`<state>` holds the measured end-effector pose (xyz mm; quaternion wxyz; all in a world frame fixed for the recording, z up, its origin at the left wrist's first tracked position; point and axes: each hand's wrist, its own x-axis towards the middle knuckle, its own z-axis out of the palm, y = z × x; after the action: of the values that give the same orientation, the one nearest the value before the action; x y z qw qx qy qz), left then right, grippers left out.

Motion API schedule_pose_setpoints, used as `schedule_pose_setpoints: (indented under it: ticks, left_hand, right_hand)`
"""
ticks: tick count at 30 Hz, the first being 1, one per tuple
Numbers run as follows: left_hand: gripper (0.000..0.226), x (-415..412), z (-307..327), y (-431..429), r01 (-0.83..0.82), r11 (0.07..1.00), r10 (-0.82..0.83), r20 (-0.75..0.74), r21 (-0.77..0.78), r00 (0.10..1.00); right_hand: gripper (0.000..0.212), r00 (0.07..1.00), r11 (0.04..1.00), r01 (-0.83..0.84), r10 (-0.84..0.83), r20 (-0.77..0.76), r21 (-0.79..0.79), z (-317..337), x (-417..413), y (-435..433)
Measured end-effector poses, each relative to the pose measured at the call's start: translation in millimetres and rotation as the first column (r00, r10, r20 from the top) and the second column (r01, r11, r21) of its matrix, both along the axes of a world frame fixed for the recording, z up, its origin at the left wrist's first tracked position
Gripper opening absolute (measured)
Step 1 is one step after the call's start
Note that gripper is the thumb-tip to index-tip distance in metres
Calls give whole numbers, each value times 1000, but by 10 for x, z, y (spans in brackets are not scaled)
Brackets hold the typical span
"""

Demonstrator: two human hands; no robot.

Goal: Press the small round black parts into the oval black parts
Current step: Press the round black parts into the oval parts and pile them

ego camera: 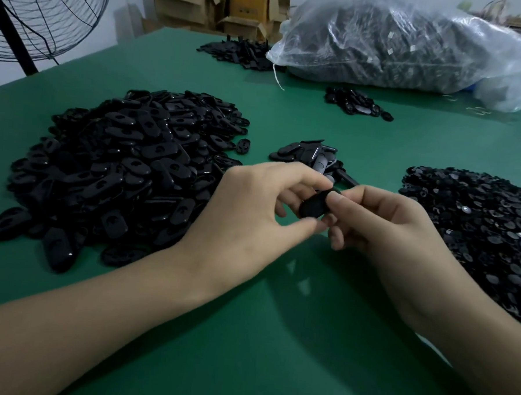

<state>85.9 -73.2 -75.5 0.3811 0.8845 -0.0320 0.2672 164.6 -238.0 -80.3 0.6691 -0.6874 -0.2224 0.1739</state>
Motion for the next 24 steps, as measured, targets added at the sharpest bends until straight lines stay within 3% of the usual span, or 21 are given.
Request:
schedule_pose_setpoints:
  ticks: [4, 8, 12, 15, 17, 21, 24]
  left_hand:
    - [35, 194, 78, 135, -24, 1000, 24, -46, 1, 999]
    - [33, 558, 177, 364, -112, 992, 117, -91, 65, 989]
    - [31, 910, 210, 432, -186, 977, 197, -111, 104, 974]
    - [32, 1071, 163, 401, -221, 970, 233, -137, 99, 963]
    - [29, 1140, 109, 371, -237, 967, 249, -144, 90, 958]
    - [27, 1185, 4, 326, -231, 971, 237, -173, 54, 956]
    - [27, 1165, -17, 318, -213, 977, 210, -176, 4, 962]
  right_hand:
    - [15, 998, 998, 43, -46, -42, -51, 107, 98, 6]
    - [10, 976, 936, 147, -84, 201, -319, 325, 406, -38]
    - [9, 836, 659, 277, 193, 513, -699, 580, 814, -105]
    - [18, 740, 367, 373, 435, 512, -852, 649, 982, -92]
    - [26, 724, 220, 424, 500, 475, -878, 651, 1024, -68]
    - [33, 733, 48, 431, 563, 381, -901, 653, 1020, -13]
    - [32, 729, -6, 445, 582, 359, -895, 627, 1002, 13]
